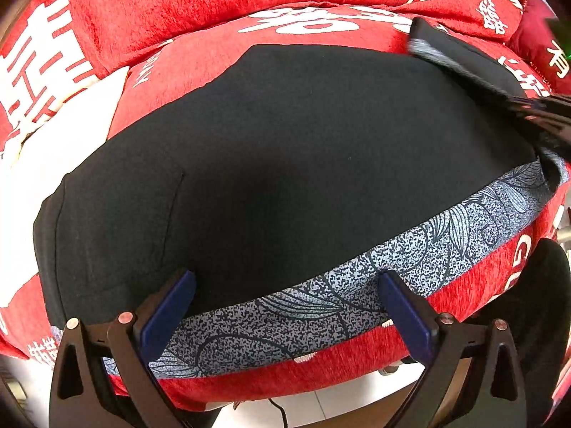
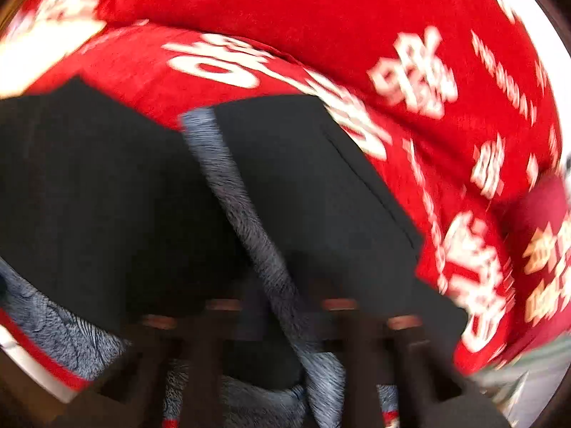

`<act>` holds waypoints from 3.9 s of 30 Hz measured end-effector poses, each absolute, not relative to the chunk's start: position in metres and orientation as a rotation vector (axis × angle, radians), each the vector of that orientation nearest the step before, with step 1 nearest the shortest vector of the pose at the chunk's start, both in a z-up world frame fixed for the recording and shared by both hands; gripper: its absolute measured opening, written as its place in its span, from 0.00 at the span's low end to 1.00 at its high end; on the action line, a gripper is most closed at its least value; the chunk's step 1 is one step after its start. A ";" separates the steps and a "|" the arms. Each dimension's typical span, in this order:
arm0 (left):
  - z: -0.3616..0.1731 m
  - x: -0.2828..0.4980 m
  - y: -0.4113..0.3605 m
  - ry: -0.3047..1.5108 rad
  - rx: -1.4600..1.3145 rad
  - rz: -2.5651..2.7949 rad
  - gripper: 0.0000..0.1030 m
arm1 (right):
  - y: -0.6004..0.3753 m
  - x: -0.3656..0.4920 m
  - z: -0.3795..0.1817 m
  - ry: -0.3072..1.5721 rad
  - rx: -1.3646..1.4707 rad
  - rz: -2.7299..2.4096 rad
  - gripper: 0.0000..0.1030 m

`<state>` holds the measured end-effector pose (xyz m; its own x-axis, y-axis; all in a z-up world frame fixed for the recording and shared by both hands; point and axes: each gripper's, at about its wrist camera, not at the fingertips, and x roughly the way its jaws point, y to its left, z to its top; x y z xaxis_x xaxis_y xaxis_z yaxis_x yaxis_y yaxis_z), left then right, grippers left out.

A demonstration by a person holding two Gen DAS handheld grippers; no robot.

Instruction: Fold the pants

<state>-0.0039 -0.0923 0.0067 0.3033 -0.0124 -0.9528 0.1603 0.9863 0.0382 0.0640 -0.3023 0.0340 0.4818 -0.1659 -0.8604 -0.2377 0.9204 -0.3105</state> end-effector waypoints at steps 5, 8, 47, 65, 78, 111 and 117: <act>0.014 -0.002 -0.088 1.268 0.079 -0.140 0.99 | -0.393 0.027 0.078 0.933 -0.110 -0.091 0.06; 0.019 -0.001 -0.089 1.271 0.035 -0.160 0.99 | -0.466 -0.006 0.080 0.871 0.152 -0.183 0.06; 0.024 0.003 -0.116 1.290 0.054 -0.140 0.99 | -0.583 -0.057 0.062 0.629 0.641 -0.280 0.06; 0.031 0.013 -0.122 1.250 0.073 -0.085 0.99 | -0.502 -0.034 0.058 0.816 0.299 -0.309 0.56; 0.025 -0.011 -0.070 1.180 0.208 0.146 0.99 | -0.338 -0.006 0.003 1.047 -0.181 0.043 0.96; 0.019 0.012 0.082 1.214 -0.015 0.458 1.00 | -0.433 0.047 0.008 1.089 0.111 -0.262 1.00; 0.041 0.051 0.027 1.172 -0.027 0.358 1.00 | -0.338 0.061 0.045 0.993 -0.018 -0.131 1.00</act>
<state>0.0506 0.0265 0.0406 0.3387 0.2608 -0.9040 -0.2884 0.9433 0.1640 0.0612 -0.3377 0.0451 0.5393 -0.1184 -0.8337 0.1018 0.9920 -0.0751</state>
